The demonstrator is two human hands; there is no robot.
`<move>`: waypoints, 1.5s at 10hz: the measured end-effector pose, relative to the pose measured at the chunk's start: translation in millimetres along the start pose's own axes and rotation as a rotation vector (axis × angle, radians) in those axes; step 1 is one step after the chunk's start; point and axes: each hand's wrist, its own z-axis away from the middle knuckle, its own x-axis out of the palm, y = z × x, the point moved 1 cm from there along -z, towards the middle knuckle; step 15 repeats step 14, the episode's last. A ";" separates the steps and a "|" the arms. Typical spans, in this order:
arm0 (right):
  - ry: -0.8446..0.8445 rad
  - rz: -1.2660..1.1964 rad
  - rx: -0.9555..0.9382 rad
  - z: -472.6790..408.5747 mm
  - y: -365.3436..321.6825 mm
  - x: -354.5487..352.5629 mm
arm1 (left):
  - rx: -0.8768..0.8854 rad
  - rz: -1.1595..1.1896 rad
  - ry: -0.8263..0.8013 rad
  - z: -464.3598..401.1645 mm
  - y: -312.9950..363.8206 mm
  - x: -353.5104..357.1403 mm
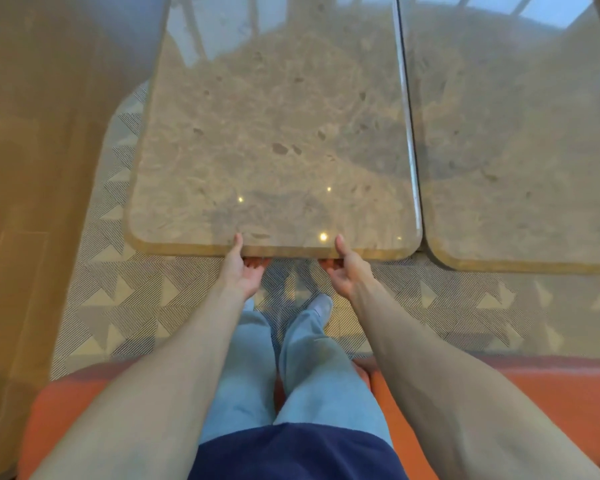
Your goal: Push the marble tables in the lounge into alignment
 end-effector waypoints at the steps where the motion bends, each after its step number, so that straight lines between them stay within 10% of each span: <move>1: -0.012 -0.014 -0.021 0.0 0.0 -2.9 | 0.014 -0.012 -0.006 1.2 -2.2 0.5; 11: -0.019 0.076 -0.007 10.9 2.2 -17.3 | -0.026 -0.089 0.016 15.0 -2.0 -10.6; 13: -0.113 0.920 0.256 22.0 -41.2 -20.4 | -0.225 -1.415 0.078 21.0 44.6 -7.4; 15: -0.175 1.145 0.240 19.4 -74.4 22.8 | -0.130 -1.673 0.074 14.2 79.0 32.7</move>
